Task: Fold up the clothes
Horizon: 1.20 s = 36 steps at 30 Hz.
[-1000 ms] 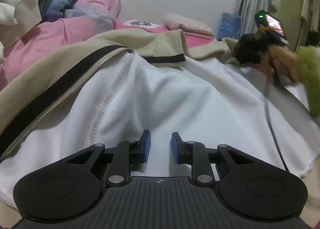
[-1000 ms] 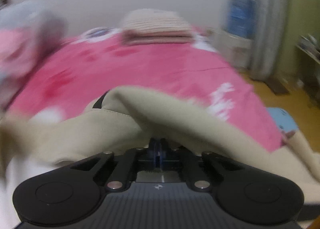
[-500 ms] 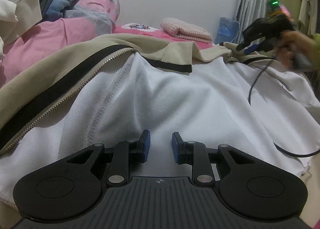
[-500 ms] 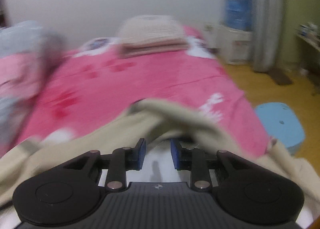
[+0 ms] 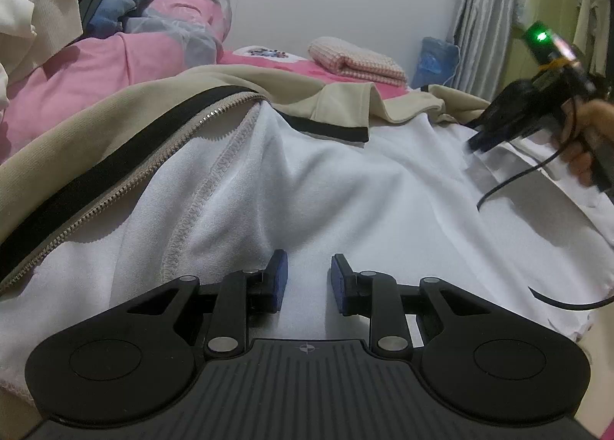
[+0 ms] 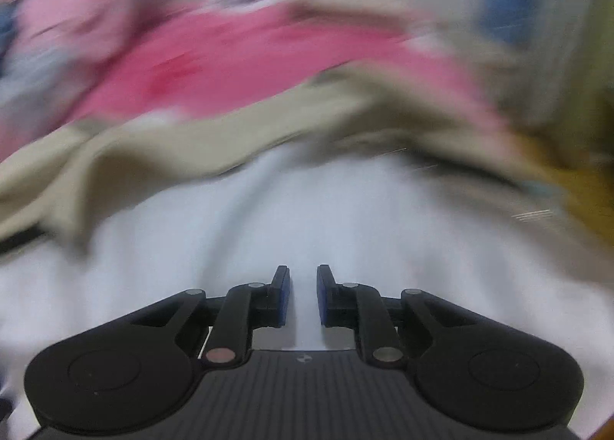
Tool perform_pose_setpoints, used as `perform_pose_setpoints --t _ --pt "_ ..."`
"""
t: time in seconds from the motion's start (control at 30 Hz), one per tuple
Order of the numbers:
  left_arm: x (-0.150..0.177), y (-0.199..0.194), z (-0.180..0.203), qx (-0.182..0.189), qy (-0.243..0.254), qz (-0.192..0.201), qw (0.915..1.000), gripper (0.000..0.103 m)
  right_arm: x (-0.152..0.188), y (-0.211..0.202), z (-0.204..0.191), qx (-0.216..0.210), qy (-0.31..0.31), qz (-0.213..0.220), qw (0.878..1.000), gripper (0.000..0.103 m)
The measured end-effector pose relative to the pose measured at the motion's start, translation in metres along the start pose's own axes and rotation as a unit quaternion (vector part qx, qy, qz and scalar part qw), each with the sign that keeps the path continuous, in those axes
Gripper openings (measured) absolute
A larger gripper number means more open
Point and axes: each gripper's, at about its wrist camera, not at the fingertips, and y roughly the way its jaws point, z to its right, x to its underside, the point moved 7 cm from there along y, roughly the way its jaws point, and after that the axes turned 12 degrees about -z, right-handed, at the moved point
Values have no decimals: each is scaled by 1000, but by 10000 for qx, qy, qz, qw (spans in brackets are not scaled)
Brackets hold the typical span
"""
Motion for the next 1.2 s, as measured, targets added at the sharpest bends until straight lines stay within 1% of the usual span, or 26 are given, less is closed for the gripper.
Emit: perform_pose_setpoints --t 0.07,0.13,0.17,0.2,0.23,0.27,0.3,0.4,0.47,0.53,0.6,0.63,0.67,0.7,0.73,0.77,0.8,0.83,0.87,0.93,1.03,1.07,1.13,1.17,1.2 --pt "-1 -1 0 -6 -36 -9 10000 26 -2 -26 10 149 301 330 9989 17" --pt "-2 -2 0 -11 -74 -20 10000 27 8 -58 -2 17 244 795 9965 18" --pt "-3 -4 0 19 -156 -50 9999 27 13 -74 -8 -49 214 1027 9945 21" --pt "-4 -6 -1 48 -237 -80 9997 29 18 -90 -15 -116 184 1259 9918 26" --pt "-7 -11 -2 60 -319 -91 9994 31 21 -104 -23 -113 114 1519 9883 29" --pt "-8 -18 -2 62 -354 -51 9993 33 29 -119 -32 -134 50 1780 9839 36" --pt "-10 -25 -3 61 -388 -10 9992 34 37 -131 -39 -197 -14 2007 9795 40" --pt "-17 -56 -17 -147 -499 189 9985 37 53 -156 -61 -569 -197 2401 9689 41" --pt "-22 -76 -26 -285 -572 322 9974 40 62 -167 -78 -887 -299 2490 9640 41" --pt "-26 -97 -35 -424 -646 454 9960 49 71 -174 -95 -1251 -375 2523 9588 41" --pt "-30 -117 -44 -565 -717 581 9941 68 77 -180 -108 -1639 -335 2423 9557 41" --pt "-29 -120 -53 -744 -709 475 9936 71 79 -183 -113 -1899 -293 2320 9535 41" --pt "-27 -122 -61 -922 -700 367 9926 72 82 -185 -118 -2198 -180 2226 9497 41" --pt "-24 -120 -67 -1081 -668 207 9917 76 85 -187 -122 -2494 -67 2129 9447 41" --pt "-20 -118 -74 -1240 -636 47 9902 80 91 -190 -126 -2723 1 2042 9403 41" --pt "-17 -116 -81 -1395 -603 -115 9883 86 94 -188 -131 -2873 29 1940 9380 41" --pt "-12 -111 -87 -1463 -578 -332 9870 87 98 -185 -136 -3021 57 1838 9354 41" --pt "-7 -105 -92 -1512 -618 -475 9854 87 101 -183 -141 -3167 84 1735 9325 41" --pt "-2 -100 -98 -1558 -659 -616 9837 86 106 -181 -147 -3194 61 1646 9332 41" --pt "6 -93 -104 -1459 -820 -745 9831 81 113 -176 -156 -3239 27 1482 9344 41" --pt "10 -91 -113 -1264 -1171 -741 9823 66 120 -168 -164 -3316 26 1281 9347 41" --pt "10 -92 -115 -1182 -1288 -701 9821 56 123 -164 -166 -3339 44 1216 9347 41" --pt "11 -96 -119 -1023 -1509 -613 9813 47 126 -154 -171 -3396 90 1043 9347 41" --pt "13 -98 -121 -946 -1612 -565 9807 39 128 -148 -173 -3446 131 935 9340 41" --pt "13 -100 -121 -863 -1665 -525 9809 33 130 -142 -176 -3496 172 827 9331 41"
